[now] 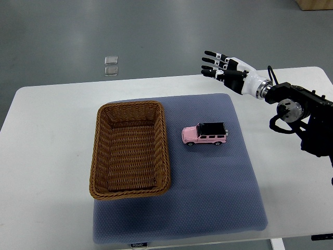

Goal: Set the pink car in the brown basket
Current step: 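Move the right hand toward the pink toy car, fingers open, then lower the right hand over the pink car and close fingers around it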

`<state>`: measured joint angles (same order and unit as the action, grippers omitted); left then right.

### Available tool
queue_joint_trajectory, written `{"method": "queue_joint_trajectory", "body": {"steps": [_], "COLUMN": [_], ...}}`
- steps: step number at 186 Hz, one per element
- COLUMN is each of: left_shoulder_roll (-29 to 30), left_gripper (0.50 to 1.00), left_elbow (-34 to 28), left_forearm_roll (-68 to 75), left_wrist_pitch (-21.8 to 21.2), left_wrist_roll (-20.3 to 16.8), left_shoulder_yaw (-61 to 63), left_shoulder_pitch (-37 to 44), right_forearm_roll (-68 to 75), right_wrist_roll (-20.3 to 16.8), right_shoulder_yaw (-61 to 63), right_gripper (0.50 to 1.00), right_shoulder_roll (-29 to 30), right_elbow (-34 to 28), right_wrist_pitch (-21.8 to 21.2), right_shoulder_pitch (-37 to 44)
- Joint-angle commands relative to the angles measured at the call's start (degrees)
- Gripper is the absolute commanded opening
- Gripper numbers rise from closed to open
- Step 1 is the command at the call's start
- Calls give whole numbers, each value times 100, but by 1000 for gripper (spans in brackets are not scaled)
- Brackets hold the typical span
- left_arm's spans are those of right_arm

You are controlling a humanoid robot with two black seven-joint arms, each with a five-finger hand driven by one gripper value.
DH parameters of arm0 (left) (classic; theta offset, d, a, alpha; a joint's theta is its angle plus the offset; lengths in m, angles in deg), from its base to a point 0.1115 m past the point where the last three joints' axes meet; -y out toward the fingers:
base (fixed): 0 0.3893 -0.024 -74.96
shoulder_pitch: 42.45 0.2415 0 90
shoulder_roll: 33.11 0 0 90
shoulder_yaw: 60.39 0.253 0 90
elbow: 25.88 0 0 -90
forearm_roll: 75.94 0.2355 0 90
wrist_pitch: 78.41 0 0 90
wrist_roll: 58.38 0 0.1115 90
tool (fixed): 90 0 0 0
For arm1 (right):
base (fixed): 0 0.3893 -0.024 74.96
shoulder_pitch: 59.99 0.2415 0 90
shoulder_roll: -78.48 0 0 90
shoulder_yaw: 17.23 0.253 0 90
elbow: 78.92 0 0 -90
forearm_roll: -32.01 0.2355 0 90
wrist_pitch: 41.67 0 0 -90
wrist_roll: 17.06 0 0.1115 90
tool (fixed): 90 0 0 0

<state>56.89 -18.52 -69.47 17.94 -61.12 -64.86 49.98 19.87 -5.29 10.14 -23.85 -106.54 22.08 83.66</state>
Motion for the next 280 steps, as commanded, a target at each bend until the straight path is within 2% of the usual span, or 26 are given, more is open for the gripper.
{"method": "queue_joint_trajectory", "body": {"steps": [1, 19, 90, 112, 140, 196, 233, 280], "left_shoulder_roll": [0, 0, 0, 0, 0, 0, 0, 0], "left_gripper": [1000, 1000, 1000, 1000, 1000, 1000, 1000, 1000], "left_elbow": [2, 2, 2, 2, 2, 2, 2, 2], "left_forearm_roll": [-6, 3, 3, -6, -6, 3, 3, 3], "left_wrist_pitch": [-2, -2, -2, -2, -2, -2, -2, -2], "left_wrist_roll": [2, 2, 2, 2, 2, 2, 2, 2], "left_shoulder_yaw": [-1, -1, -1, -1, -1, 8, -1, -1], "left_shoulder_pitch": [3, 3, -6, 3, 3, 3, -6, -6], "right_forearm_roll": [-719, -1414, -5087, -5747, -5949, -6178, -6178, -6187], "right_wrist_roll": [116, 221, 1170, 1574, 1882, 1926, 1926, 1935], "right_shoulder_yaw": [-3, -39, -451, -1180, -1858, -2051, -2034, -2042], "right_gripper": [919, 919, 919, 919, 919, 919, 919, 919], "right_shoulder_roll": [3, -50, -718, -815, -859, -894, -771, -745], "right_elbow": [-7, -104, -798, -824, -833, -1141, -1194, -1194], "right_wrist_pitch": [-3, -21, -460, -443, -320, -267, 533, 814], "right_shoulder_pitch": [15, 50, 375, 630, 902, 937, 762, 472]}}
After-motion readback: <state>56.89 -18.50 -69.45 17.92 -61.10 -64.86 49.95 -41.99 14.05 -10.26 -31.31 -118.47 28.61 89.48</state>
